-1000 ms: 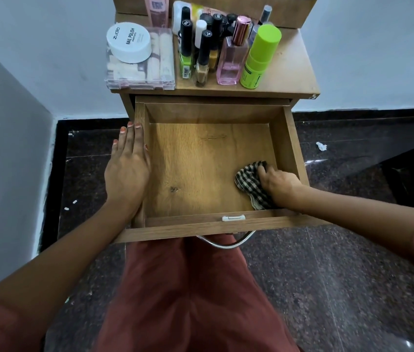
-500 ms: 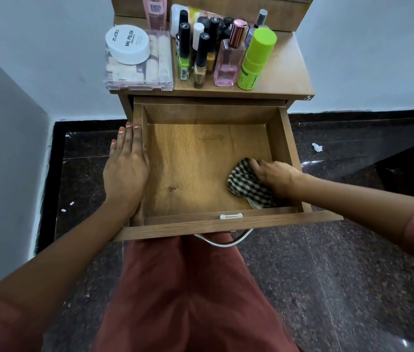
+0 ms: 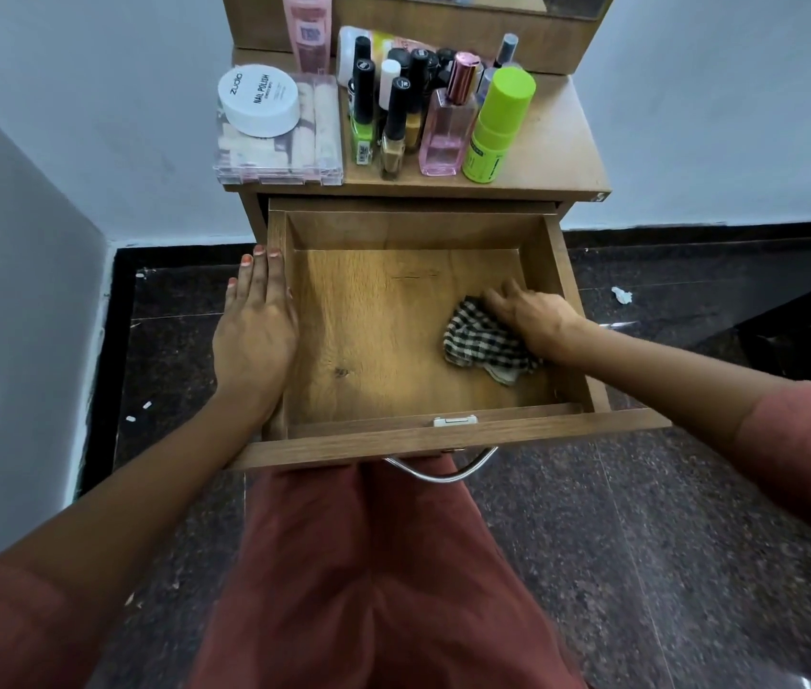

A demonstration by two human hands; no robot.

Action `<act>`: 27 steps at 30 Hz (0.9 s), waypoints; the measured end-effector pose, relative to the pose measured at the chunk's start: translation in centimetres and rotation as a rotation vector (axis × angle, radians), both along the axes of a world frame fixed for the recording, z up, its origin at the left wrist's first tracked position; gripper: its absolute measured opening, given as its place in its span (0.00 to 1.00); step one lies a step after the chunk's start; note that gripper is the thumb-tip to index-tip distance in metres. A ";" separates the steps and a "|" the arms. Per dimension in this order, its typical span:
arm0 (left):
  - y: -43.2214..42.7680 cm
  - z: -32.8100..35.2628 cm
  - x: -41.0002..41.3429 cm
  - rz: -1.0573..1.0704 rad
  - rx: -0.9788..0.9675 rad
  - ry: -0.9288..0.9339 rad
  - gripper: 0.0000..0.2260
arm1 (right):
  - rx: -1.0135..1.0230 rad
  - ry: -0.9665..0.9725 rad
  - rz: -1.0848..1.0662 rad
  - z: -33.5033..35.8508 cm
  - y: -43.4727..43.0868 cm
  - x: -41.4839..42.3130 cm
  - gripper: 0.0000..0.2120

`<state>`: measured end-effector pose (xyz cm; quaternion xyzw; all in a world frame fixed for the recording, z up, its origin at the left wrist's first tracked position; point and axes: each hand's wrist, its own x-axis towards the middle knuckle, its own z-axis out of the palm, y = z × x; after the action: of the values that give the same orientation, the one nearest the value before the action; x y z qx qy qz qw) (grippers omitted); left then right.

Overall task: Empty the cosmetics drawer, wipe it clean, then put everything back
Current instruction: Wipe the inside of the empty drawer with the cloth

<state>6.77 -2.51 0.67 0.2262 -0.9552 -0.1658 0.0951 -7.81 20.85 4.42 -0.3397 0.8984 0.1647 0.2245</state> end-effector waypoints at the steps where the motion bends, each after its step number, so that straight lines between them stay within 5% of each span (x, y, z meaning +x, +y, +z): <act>1: 0.0 0.0 0.0 0.001 0.003 0.001 0.20 | -0.013 0.022 -0.006 0.1 -0.3 -0.5 0.28; 4: 0.1 0.2 0.0 0.008 0.011 -0.012 0.20 | -0.094 0.030 -0.075 0.2 -0.9 -2.1 0.28; 9: 0.0 0.1 0.0 0.019 0.003 -0.017 0.20 | -0.170 -0.265 -0.161 -0.4 -0.7 -1.9 0.40; 15: 0.1 0.2 0.0 0.015 -0.004 -0.007 0.20 | -0.235 -0.041 0.051 -1.1 -0.3 1.5 0.29; 27: 0.1 0.2 -0.1 0.035 0.004 -0.028 0.20 | -0.331 -0.191 0.473 -0.8 -10.2 9.7 0.20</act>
<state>6.65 -2.45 0.89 0.2455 -0.9519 -0.1627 0.0843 1.85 10.70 3.59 -0.5854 0.7838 0.0311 0.2050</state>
